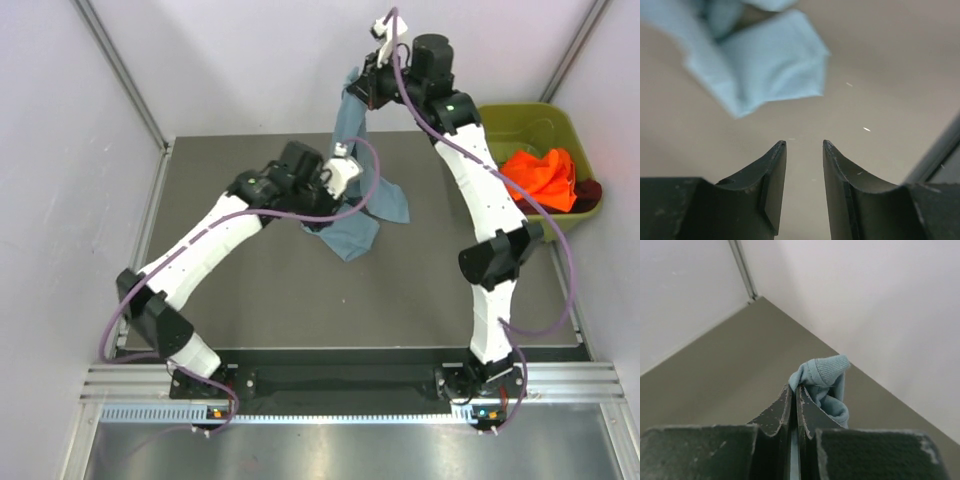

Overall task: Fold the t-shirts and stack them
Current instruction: Flatten the tshirt out

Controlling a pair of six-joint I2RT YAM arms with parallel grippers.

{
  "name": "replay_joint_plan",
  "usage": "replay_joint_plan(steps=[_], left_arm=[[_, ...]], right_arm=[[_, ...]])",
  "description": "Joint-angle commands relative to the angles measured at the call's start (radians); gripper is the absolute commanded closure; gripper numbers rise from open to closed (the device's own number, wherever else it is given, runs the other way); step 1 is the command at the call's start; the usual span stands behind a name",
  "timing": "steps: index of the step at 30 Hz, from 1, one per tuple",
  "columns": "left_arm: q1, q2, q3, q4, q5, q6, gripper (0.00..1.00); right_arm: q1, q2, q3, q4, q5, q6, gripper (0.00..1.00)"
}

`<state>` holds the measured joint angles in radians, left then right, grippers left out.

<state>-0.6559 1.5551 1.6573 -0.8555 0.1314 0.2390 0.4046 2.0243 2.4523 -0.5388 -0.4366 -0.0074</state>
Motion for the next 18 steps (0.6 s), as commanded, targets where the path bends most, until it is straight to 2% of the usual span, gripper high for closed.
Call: replay_joint_plan(steps=[1, 6, 11, 15, 18], left_arm=[[-0.037, 0.078, -0.037, -0.020, 0.099, 0.008, 0.59], [-0.079, 0.239, -0.010, -0.005, 0.108, 0.003, 0.60], [-0.079, 0.394, 0.096, 0.010, 0.076, -0.055, 0.60], [-0.079, 0.514, 0.200, 0.012, 0.070, -0.079, 0.48], [-0.079, 0.586, 0.266, 0.010, 0.060, -0.092, 0.47]], right_arm=[[-0.023, 0.068, 0.022, 0.036, 0.042, -0.049, 1.00], [-0.058, 0.140, 0.030, 0.049, 0.059, -0.060, 1.00], [-0.090, 0.168, 0.030, 0.049, 0.058, -0.049, 1.00], [-0.115, 0.178, 0.034, 0.059, 0.033, -0.023, 1.00], [-0.128, 0.186, 0.039, 0.062, 0.018, -0.009, 1.00]])
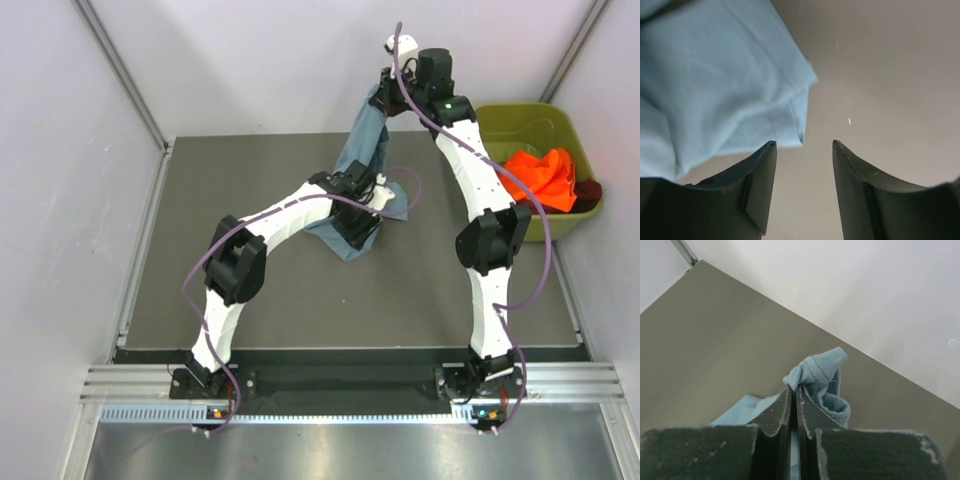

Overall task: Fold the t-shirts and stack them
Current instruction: Flatten the tshirt out

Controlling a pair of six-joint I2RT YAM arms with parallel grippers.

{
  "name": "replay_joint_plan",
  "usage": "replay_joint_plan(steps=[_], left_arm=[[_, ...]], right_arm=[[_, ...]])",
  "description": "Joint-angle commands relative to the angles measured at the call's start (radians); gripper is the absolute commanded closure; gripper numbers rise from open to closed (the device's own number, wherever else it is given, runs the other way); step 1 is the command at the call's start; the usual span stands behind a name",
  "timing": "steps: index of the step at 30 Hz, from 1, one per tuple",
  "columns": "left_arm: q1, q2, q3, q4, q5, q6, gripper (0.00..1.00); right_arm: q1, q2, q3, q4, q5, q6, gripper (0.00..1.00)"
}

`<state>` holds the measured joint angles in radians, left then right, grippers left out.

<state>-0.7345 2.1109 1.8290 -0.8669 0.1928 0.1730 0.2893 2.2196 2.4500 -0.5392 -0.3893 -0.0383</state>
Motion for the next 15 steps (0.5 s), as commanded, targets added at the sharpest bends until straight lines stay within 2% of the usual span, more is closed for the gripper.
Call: replay_joint_plan(steps=[1, 3, 5, 15], left_arm=[[-0.002, 0.049, 0.107, 0.023, -0.010, -0.035, 0.46], [-0.002, 0.092, 0.140, 0.028, -0.026, -0.032, 0.43], [-0.002, 0.127, 0.157, 0.026, -0.030, -0.027, 0.36], [-0.011, 0.239, 0.240, 0.035, -0.042, -0.030, 0.33]], right_arm=[[-0.018, -0.008, 0.041, 0.065, -0.036, 0.025, 1.00], [-0.029, -0.003, 0.041, 0.065, -0.043, 0.032, 1.00], [-0.036, 0.003, 0.041, 0.062, -0.048, 0.032, 1.00], [-0.047, 0.014, 0.040, 0.064, -0.062, 0.061, 1.00]])
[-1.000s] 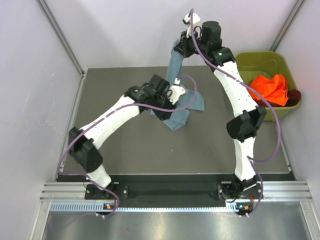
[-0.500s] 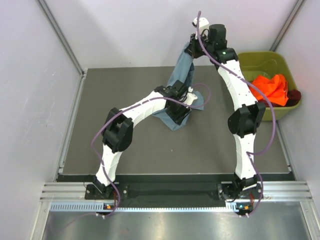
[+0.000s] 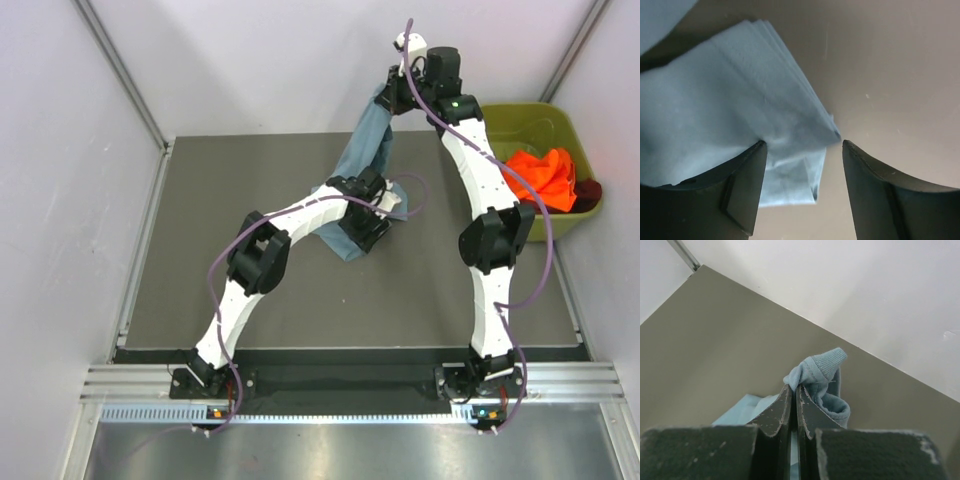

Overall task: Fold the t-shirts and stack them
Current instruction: Flatten the tshirt out

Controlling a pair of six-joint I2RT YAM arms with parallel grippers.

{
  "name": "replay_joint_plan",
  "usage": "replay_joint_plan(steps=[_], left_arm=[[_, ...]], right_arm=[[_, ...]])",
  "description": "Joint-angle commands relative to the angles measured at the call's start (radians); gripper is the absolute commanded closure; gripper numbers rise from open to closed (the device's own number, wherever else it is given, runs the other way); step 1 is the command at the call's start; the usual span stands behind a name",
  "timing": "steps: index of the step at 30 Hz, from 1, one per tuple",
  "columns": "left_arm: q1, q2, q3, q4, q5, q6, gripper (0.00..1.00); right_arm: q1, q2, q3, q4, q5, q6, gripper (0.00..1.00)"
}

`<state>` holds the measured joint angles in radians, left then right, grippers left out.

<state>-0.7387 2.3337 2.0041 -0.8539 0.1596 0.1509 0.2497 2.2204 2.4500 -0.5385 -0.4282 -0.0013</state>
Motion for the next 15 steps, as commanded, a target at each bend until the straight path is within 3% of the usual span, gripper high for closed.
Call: replay_joint_plan(steps=[1, 5, 6, 9, 10, 12, 14, 15], left_arm=[[-0.008, 0.033, 0.073, 0.026, -0.021, -0.011, 0.33], [-0.008, 0.050, 0.085, 0.035, -0.075, -0.016, 0.42], [-0.007, 0.049, 0.079, 0.035, -0.084, -0.017, 0.52], [-0.007, 0.029, 0.055, 0.044, -0.094, -0.020, 0.63], [-0.007, 0.021, 0.048, 0.044, -0.095, -0.022, 0.72], [-0.007, -0.003, 0.025, 0.053, -0.109, -0.024, 0.79], [-0.008, -0.022, 0.015, 0.055, -0.117, -0.024, 0.95], [-0.007, -0.025, 0.012, 0.046, -0.123, -0.022, 0.98]], right_arm=[[-0.007, 0.012, 0.040, 0.063, -0.021, 0.023, 1.00], [-0.007, 0.009, 0.034, 0.060, -0.021, 0.023, 1.00], [-0.007, 0.008, 0.032, 0.058, -0.021, 0.021, 1.00], [-0.009, 0.007, 0.029, 0.057, -0.018, 0.021, 1.00], [-0.009, 0.005, 0.029, 0.055, -0.020, 0.021, 1.00], [-0.009, 0.004, 0.027, 0.057, -0.017, 0.020, 1.00], [-0.009, 0.002, 0.026, 0.057, -0.015, 0.020, 1.00], [-0.009, 0.001, 0.024, 0.055, -0.012, 0.020, 1.00]])
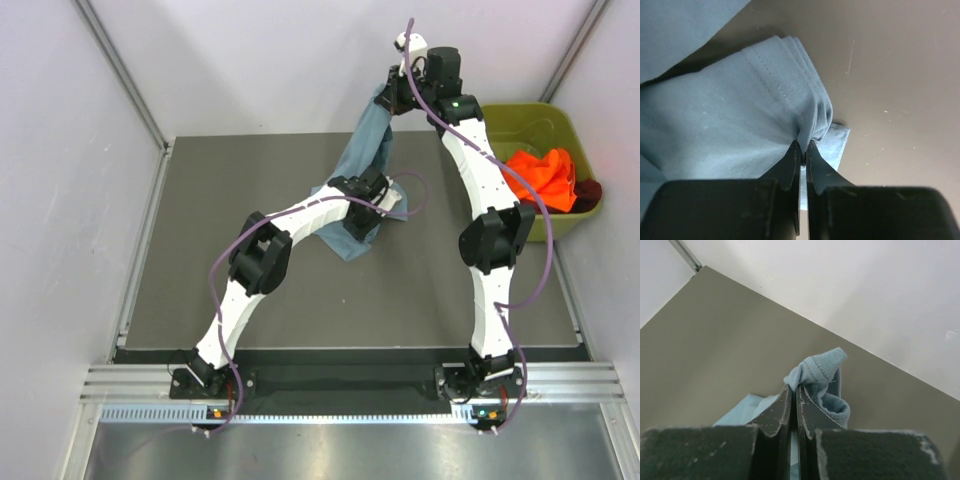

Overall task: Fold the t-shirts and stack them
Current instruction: Flatten the tshirt out

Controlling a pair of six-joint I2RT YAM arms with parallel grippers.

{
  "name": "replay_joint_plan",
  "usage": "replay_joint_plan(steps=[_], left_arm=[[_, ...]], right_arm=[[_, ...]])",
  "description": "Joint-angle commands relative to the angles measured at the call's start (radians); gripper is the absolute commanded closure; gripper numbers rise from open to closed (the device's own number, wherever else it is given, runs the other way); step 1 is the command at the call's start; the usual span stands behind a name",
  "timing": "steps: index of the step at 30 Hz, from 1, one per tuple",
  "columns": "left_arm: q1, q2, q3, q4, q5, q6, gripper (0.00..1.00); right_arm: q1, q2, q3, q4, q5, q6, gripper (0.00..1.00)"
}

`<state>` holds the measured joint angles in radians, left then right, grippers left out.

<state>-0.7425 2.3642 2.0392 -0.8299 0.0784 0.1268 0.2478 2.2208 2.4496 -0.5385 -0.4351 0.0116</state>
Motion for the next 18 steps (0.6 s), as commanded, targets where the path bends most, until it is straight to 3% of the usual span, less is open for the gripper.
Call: replay_joint_plan(steps=[1, 3, 10, 18], left_arm=[[-0.001, -0.072, -0.022, 0.011, -0.055, 0.007, 0.98], [0.011, -0.117, -0.027, -0.015, -0.069, 0.031, 1.00], [0.146, -0.489, -0.145, -0.086, -0.132, 0.169, 1.00], [0.236, -0.706, -0.137, -0.134, -0.279, 0.269, 1.00]], right_arm=[[-0.007, 0.000, 0.025, 0.054, -0.004, 0.005, 1.00], [-0.007, -0.012, 0.023, 0.052, 0.002, -0.002, 1.00], [-0.018, -0.064, 0.012, 0.045, 0.022, 0.001, 1.00], [-0.019, -0.188, -0.041, 0.034, 0.006, 0.030, 1.00]])
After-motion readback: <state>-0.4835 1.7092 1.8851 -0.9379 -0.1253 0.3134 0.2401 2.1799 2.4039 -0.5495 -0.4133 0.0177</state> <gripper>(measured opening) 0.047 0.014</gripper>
